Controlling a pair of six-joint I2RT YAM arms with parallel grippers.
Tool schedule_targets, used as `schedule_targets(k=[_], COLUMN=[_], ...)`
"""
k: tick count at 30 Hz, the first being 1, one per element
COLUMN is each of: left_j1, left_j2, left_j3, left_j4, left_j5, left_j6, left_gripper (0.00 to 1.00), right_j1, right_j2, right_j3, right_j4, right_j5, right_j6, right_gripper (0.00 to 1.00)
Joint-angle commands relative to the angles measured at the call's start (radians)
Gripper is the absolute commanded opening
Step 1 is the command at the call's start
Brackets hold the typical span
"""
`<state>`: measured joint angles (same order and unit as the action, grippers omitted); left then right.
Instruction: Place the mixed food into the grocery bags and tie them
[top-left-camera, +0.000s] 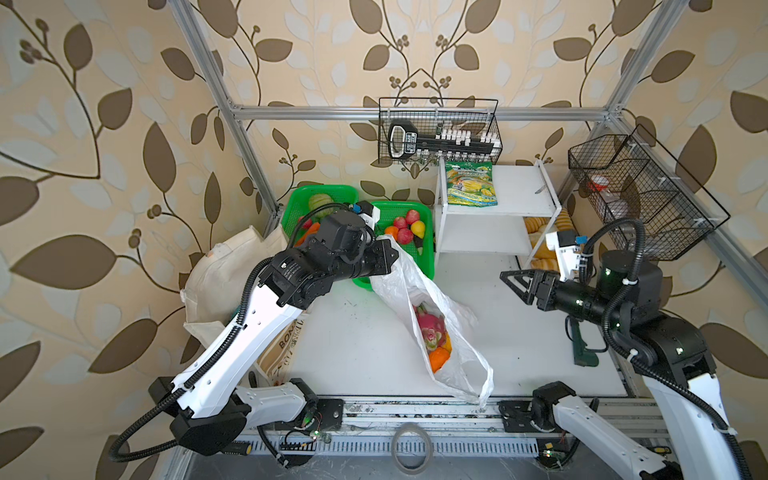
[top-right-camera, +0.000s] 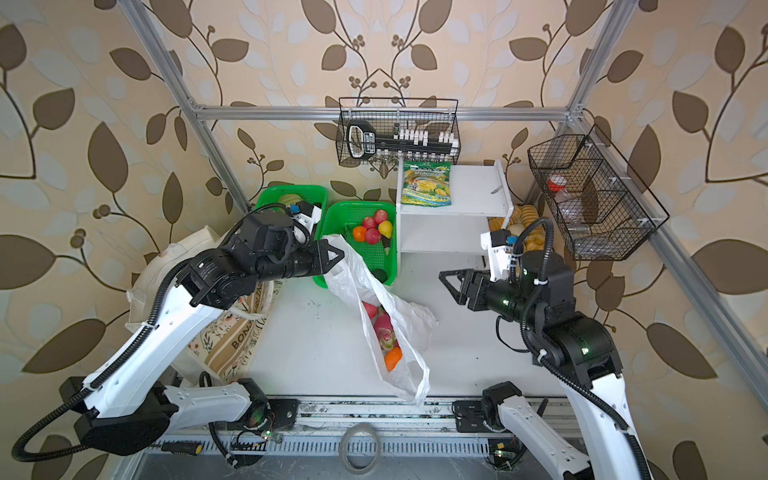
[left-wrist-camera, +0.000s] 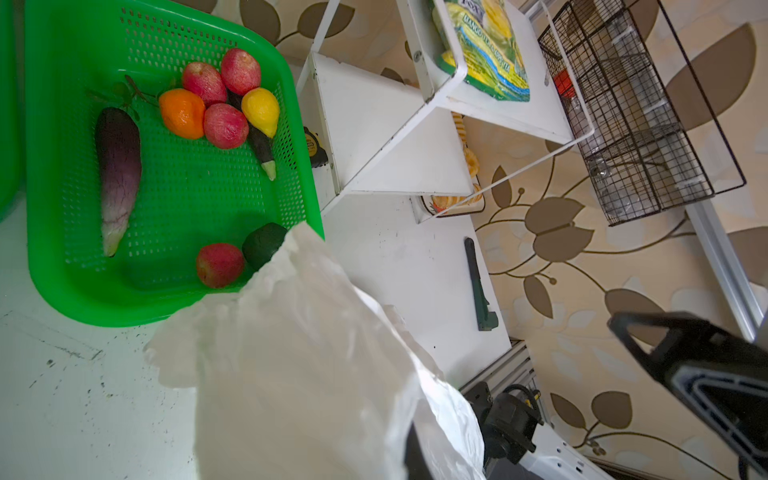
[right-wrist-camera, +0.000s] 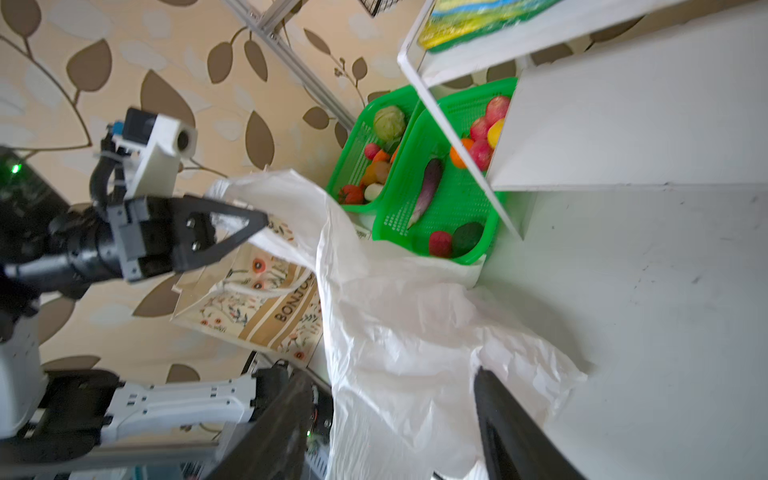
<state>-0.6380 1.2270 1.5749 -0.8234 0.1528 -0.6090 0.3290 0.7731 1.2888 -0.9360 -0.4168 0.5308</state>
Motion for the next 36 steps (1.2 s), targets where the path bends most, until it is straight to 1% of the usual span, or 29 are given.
schedule_targets(k=[1,2,3,7,10,12,17,18,19,21,23,24,25,26,27,29,30,31,32,36], left_j1=[0.046,0.058,0.066,0.076,0.076,0.077,0.077,0.078,0.078,0.077,0.076,0.078,0.078,0.077,0.077,0.077,0.076,0.077,0.077,0.077], left_j2=[0.035,0.049,0.070,0.157,0.188,0.196,0.194,0.192,0.190,0.190,0.190,0.189,0.188,0.185,0.179,0.161,0.150,0.135,0.121,0.021], left_j3=[0.051,0.061,0.081,0.169,0.185,0.185,0.183,0.180,0.179,0.178,0.177,0.179,0.180,0.179,0.180,0.179,0.177,0.174,0.172,0.142], left_j4=[0.107,0.123,0.132,0.132,0.158,0.166,0.161,0.159,0.157,0.156,0.156,0.155,0.154,0.151,0.144,0.127,0.119,0.111,0.106,0.087], left_j5=[0.096,0.113,0.130,0.175,0.201,0.207,0.208,0.204,0.202,0.202,0.204,0.203,0.202,0.198,0.188,0.158,0.145,0.136,0.135,0.152], left_j6=[-0.018,-0.023,-0.027,-0.026,-0.037,-0.044,-0.045,-0.042,-0.041,-0.038,-0.036,-0.036,-0.034,-0.030,-0.022,-0.003,0.011,0.024,0.038,0.090], left_gripper=[0.00,0.00,0.00,0.00,0.00,0.00,0.00,0.00,0.00,0.00,0.00,0.00,0.00,0.00,0.00,0.00,0.00,0.00,0.00,0.00], right_j1=[0.109,0.144,0.212,0.411,0.520,0.575,0.686,0.711,0.738,0.787,0.818,0.820,0.820,0.821,0.820,0.820,0.817,0.811,0.801,0.726], right_j2=[-0.036,-0.046,-0.055,-0.038,0.010,0.055,0.155,0.174,0.193,0.245,0.299,0.327,0.345,0.352,0.353,0.335,0.317,0.300,0.288,0.244], right_j3=[-0.100,-0.115,-0.131,-0.131,-0.128,-0.134,-0.127,-0.122,-0.114,-0.088,-0.061,-0.052,-0.052,-0.052,-0.051,-0.052,-0.052,-0.051,-0.032,0.042], right_j4=[-0.058,-0.047,-0.029,0.019,0.058,0.090,0.203,0.215,0.221,0.193,0.102,0.031,-0.023,-0.049,-0.060,-0.048,-0.030,-0.015,-0.008,-0.031], right_j5=[-0.022,-0.006,0.019,0.149,0.234,0.286,0.346,0.362,0.379,0.417,0.516,0.600,0.658,0.686,0.696,0.709,0.712,0.717,0.717,0.693], right_j6=[0.027,0.043,0.070,0.134,0.161,0.187,0.276,0.292,0.304,0.313,0.339,0.365,0.385,0.388,0.375,0.350,0.335,0.321,0.304,0.207], right_gripper=[0.64,0.64,0.65,0.67,0.68,0.69,0.70,0.73,0.73,0.74,0.74,0.73,0.71,0.68,0.59,0.30,0.17,0.06,0.00,0.00])
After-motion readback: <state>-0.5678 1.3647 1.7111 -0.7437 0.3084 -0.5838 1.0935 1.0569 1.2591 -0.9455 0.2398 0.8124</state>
